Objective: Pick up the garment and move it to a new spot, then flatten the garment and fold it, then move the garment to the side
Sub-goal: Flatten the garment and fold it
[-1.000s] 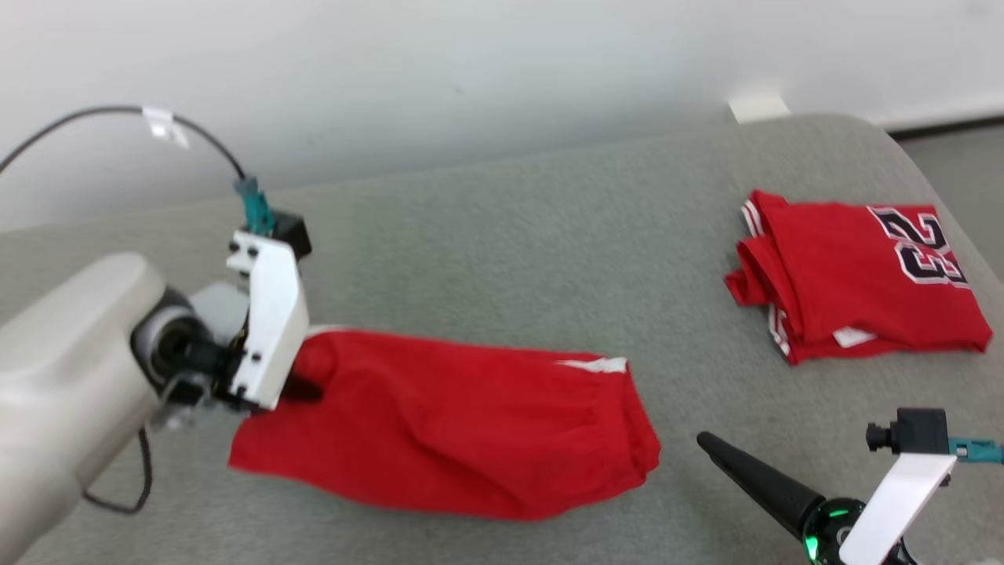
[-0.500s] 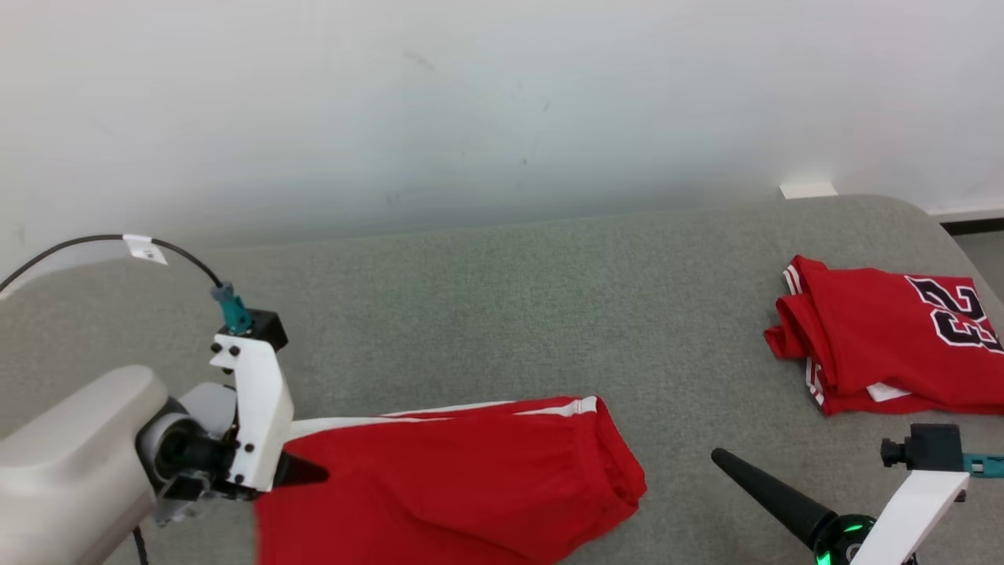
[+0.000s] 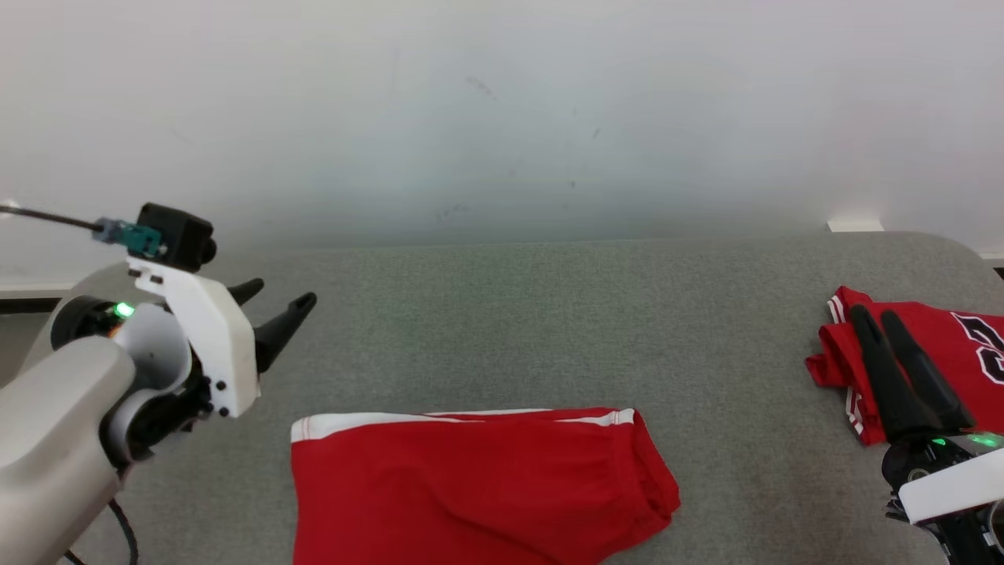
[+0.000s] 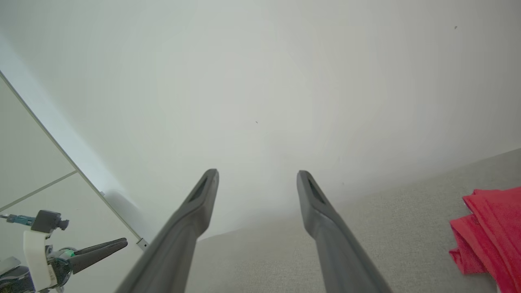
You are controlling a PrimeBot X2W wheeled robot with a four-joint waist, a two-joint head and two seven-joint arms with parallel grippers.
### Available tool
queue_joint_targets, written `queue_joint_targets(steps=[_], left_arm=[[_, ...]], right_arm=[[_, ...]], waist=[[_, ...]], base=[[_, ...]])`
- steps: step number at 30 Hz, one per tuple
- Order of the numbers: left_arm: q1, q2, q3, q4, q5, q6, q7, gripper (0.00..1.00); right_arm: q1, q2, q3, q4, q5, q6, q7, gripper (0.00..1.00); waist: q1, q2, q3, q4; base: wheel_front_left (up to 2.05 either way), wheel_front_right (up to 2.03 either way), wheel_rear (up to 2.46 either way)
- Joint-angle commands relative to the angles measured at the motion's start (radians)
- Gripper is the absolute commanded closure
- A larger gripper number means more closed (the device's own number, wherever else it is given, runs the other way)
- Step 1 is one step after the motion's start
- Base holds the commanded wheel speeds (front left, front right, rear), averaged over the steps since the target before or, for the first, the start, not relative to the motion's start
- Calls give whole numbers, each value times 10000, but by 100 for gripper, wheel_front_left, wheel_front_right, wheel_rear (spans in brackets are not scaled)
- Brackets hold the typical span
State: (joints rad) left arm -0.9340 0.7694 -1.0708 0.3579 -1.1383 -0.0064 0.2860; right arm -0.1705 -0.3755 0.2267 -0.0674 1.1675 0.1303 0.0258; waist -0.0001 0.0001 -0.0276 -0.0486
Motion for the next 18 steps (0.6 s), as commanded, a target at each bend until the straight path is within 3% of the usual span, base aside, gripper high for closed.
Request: queue_joint_targets(steps=[1,2,3,10,15,18], left_arm=[[492,88,193,-201,213,404,-842,0],[665,65,402,-293,132,674,-1328,0],[665,65,402,-293,132,674,-1328,0],[2313,-105,1534,-915,266,2316,-4898,0],[3618,-331,2177,-1589,672,2961,-5494,0],[4462,-694,3090,-2110,1406,3309,-5501,0]], right_arm=[[-122,51,-133,189,-523,2,-519,0],[-102,102,-230,281,-759,1,-783,0],[-102,102,-230,281,-759,1,-783,0],[373,812,-733,497,-2116,2,-2233,0],[955,1162,-1037,594,-3049,2,-2555,0],[1220,1285,-1218,685,-3501,2,-2644,0]], waist=[[1,-1,-9,137],[1,-1,-6,186],[1,-1,-6,186],[1,-1,77,497],[1,-1,74,672],[1,-1,64,738]], base=[[0,0,0],[0,0,0],[0,0,0],[0,0,0],[0,0,0],[0,0,0]])
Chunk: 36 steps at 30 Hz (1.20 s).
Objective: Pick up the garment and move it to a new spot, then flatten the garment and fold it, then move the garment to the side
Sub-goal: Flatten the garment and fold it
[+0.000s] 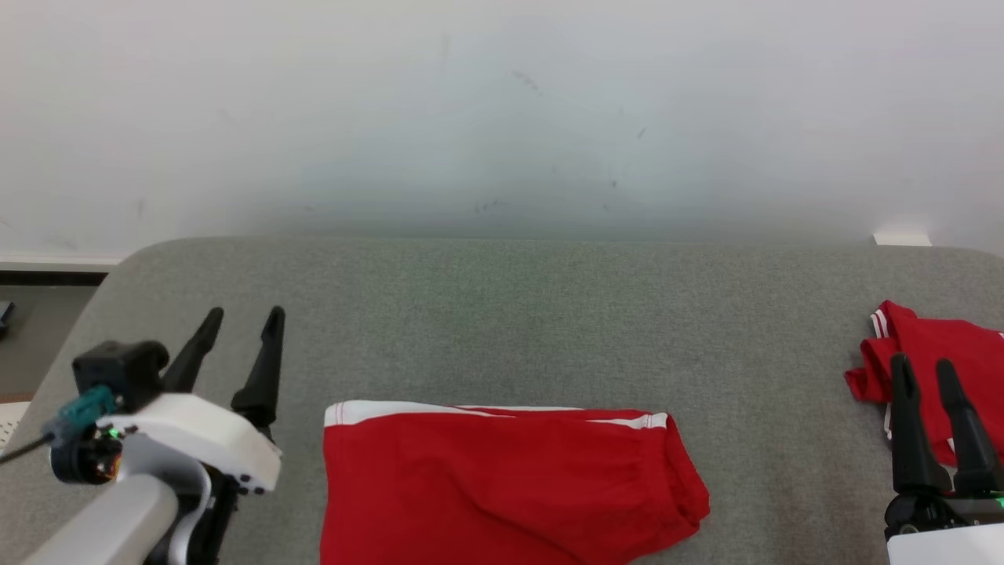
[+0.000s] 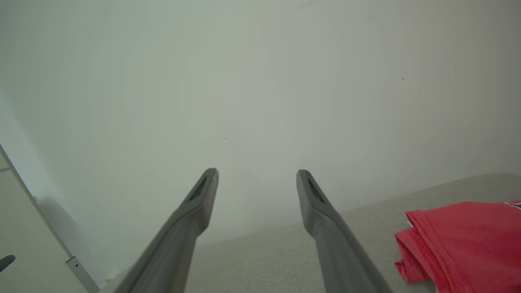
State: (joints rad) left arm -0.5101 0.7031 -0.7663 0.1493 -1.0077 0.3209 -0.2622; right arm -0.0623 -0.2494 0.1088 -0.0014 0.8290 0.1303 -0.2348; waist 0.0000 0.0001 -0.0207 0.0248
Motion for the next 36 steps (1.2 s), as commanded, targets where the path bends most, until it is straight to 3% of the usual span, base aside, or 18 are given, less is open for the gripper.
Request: queue_joint_targets(steps=[1,4,11,16,23,29,36], left_arm=[[556,-170,408,-180,411,116,-14,0],[1626,-748,1538,-637,1186,207,-18,0],[3806,-2258,3625,-1164,3183,-300,-20,0],[4970,-3853,5005,-1209,4421,-920,-21,0],[5477,-5545,6320,-648,5867,-2149,-21,0],[5246,-6153,6902,-158,6614,-3075,-22,0],[5013,-6441,7122,117,7047,-3643,-22,0]], right_arm=[[194,27,-78,32,-256,2,-74,0],[367,125,-109,46,-618,2,-142,0],[823,433,61,276,-1431,1,-289,0],[1151,680,218,700,-2039,2,-298,0],[1037,939,449,1195,-2570,2,-297,0],[504,1118,943,1957,-3060,1,-261,0],[-707,1518,1722,3601,-3725,1,691,0]], waist=[[0,-1,-8,5],[0,-1,-3,-8],[0,-1,-60,-42],[0,-1,-52,-48],[0,-1,-24,-67],[0,-1,-57,103],[0,-1,-57,491]], base=[[0,0,0],[0,0,0],[0,0,0],[0,0,0],[0,0,0],[0,0,0],[0,0,0]])
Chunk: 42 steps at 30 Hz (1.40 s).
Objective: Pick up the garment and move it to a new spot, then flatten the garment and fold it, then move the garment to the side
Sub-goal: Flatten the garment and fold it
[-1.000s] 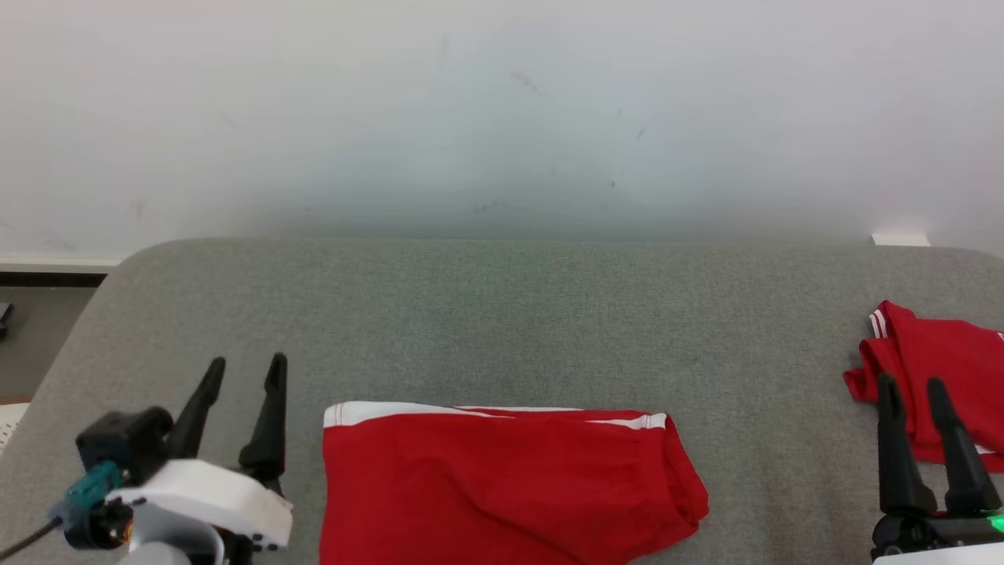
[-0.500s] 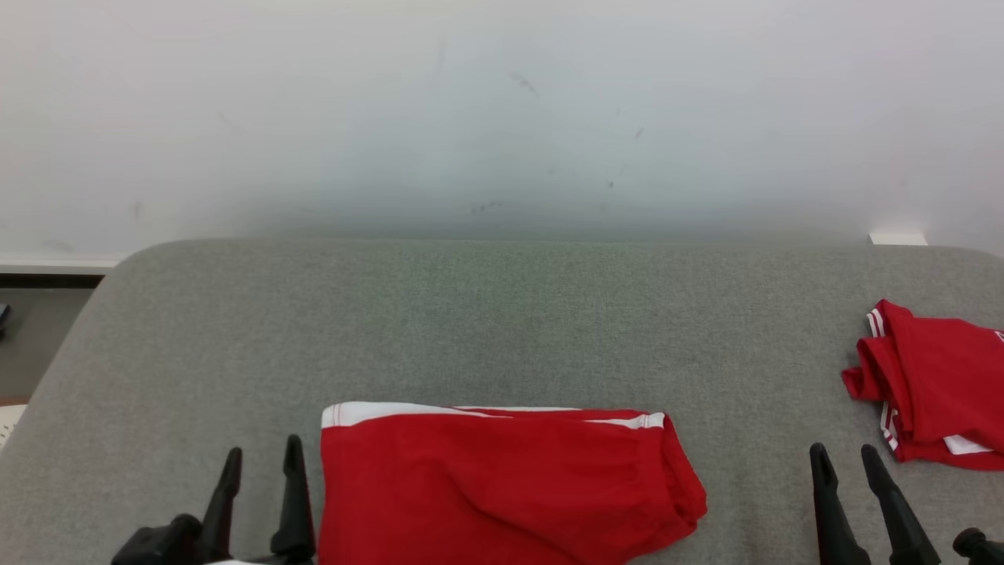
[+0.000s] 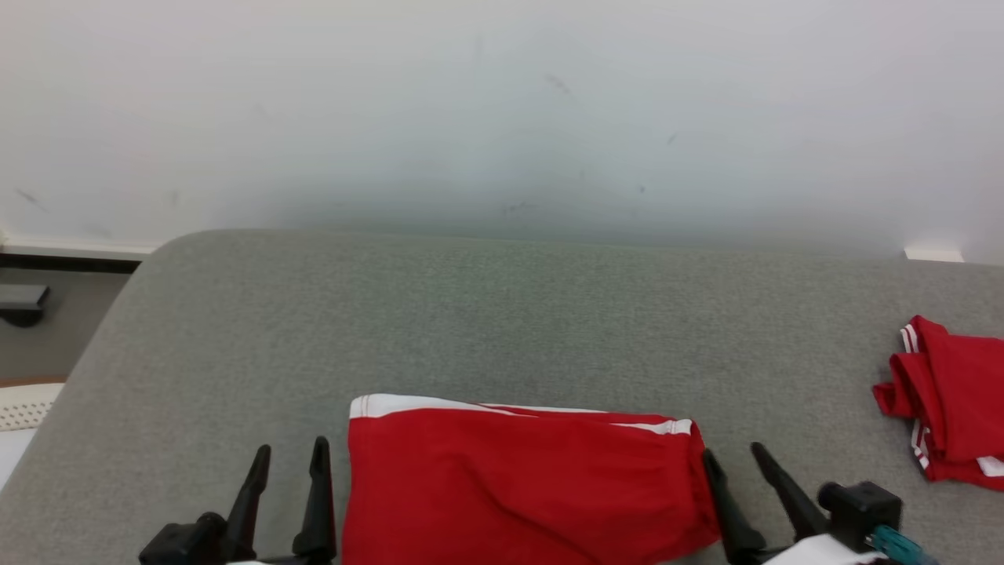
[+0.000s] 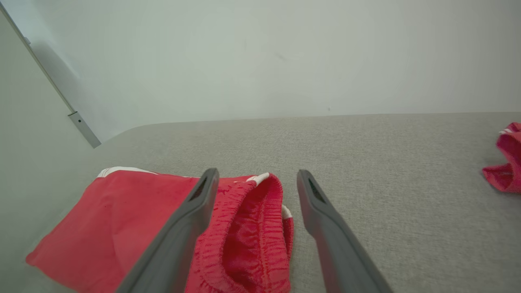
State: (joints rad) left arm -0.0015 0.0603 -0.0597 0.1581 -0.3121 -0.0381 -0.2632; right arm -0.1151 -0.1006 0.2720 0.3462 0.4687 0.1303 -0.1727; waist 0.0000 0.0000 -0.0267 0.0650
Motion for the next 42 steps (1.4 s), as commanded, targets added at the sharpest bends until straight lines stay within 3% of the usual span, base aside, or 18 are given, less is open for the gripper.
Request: queue_joint_targets(steps=[1,7,18,29,32,33,34,42], left_arm=[[-100,-19,95,78,124,-102,-13,0],[-119,-67,86,244,231,-299,-13,0],[-84,-80,-9,298,-62,-162,-13,0],[-337,-79,-17,482,70,-231,-13,0],[-315,-79,-12,539,44,-258,-13,0],[-304,-79,-25,554,32,-264,-13,0],[-292,-79,-30,568,18,-267,-13,0],[-164,-79,13,575,31,-235,-13,0]], right_arm=[[-345,105,166,352,-167,1,224,0],[-1011,332,6,1641,-576,1,947,0],[-1331,486,-736,3083,-751,1,1886,0],[-1735,516,233,3967,1779,1,3203,0],[-1796,536,429,4098,2096,1,3316,51],[-1856,534,450,4111,2193,1,3277,87],[-1918,526,469,4117,2306,1,3242,100],[-2301,22,435,3513,3572,1,3754,100]], waist=[[0,0,1,149],[0,0,-19,500],[0,0,149,724],[0,0,379,857],[0,0,351,880],[0,0,333,888],[0,0,316,894],[0,0,211,683]], base=[[0,0,0],[0,0,0],[0,0,0],[0,0,0],[0,0,0],[0,0,0],[0,0,0],[0,0,0]])
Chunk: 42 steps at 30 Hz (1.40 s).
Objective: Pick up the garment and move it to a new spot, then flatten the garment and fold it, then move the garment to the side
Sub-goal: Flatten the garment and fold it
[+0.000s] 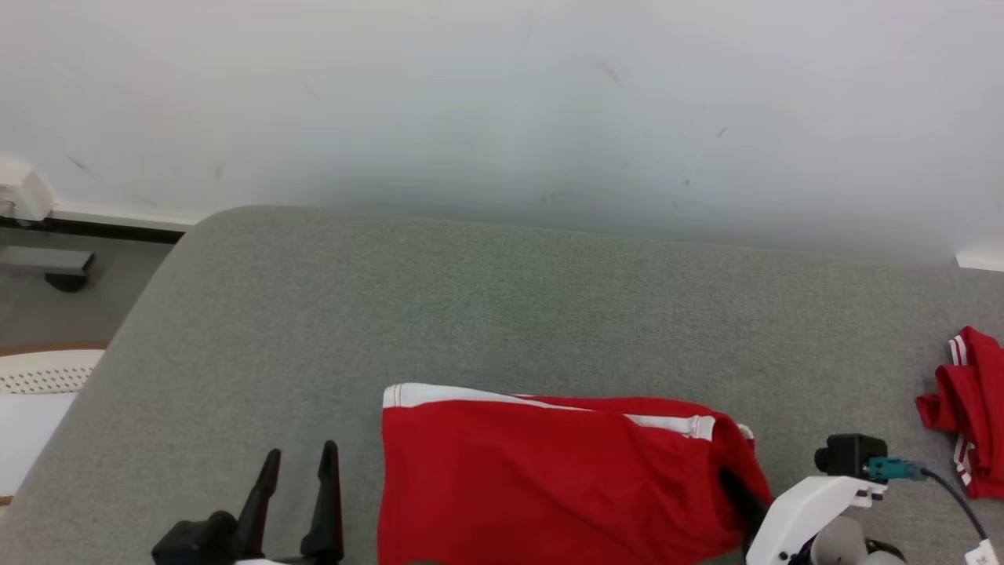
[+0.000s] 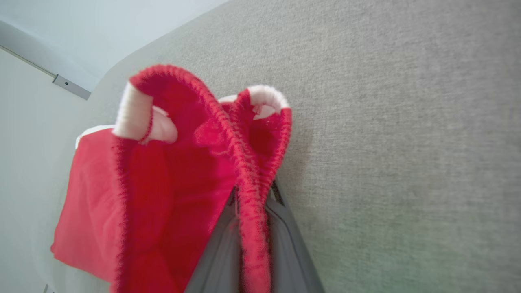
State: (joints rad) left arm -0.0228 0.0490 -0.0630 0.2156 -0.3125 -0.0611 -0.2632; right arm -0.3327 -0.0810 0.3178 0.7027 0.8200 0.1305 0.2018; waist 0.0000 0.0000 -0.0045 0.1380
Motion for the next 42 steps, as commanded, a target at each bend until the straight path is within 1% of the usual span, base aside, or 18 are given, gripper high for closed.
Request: queue_joint_targets(steps=[1,8,10,13,16,21,26,29,32,35,42], left_arm=[[47,34,48,5,51,-16,-13,0],[51,35,-29,26,70,-2,-13,0],[57,35,-54,69,42,-29,-13,0],[36,37,-111,123,0,-35,-13,0],[-39,35,-187,182,-24,-53,-13,0],[-151,35,-311,284,-115,-43,-13,0],[-173,36,-422,336,-234,29,-13,0],[-167,36,-500,356,-304,70,-13,0],[-195,35,-581,380,-353,75,-13,0],[-221,36,-626,406,-388,78,-13,0],[-309,35,-740,461,-413,73,-13,0]], right_arm=[[-170,-344,-38,-181,239,-1,176,100],[-296,-1587,-548,-1185,1322,-1,1601,100],[-233,-1768,-707,-1545,1643,-1,2085,100],[-144,-1873,-882,-2024,2072,-1,2912,100],[-165,-1691,-1010,-2418,2365,-1,3658,100],[-242,-1114,-1106,-2895,2701,0,4818,100],[-486,-185,-1527,-2789,2865,0,5384,100],[-628,145,-1689,-2528,2885,0,5372,100],[-832,294,-1609,-2112,2851,0,5097,100],[-1012,314,-898,-1574,3474,0,4565,100],[-1929,290,1270,2,5299,0,2723,100]], waist=[[0,0,-16,-106],[0,0,-60,-416],[0,0,-72,-462],[0,0,-100,-488],[0,0,-125,-432],[0,0,-163,-130],[0,0,-198,325],[0,0,-220,642],[0,0,-227,958],[0,0,-209,1217],[0,0,-134,1580]], base=[[0,0,0],[0,0,0],[0,0,0],[0,0,0],[0,0,0],[0,0,0],[0,0,0],[0,0,0],[0,0,0],[0,0,0],[0,0,0]])
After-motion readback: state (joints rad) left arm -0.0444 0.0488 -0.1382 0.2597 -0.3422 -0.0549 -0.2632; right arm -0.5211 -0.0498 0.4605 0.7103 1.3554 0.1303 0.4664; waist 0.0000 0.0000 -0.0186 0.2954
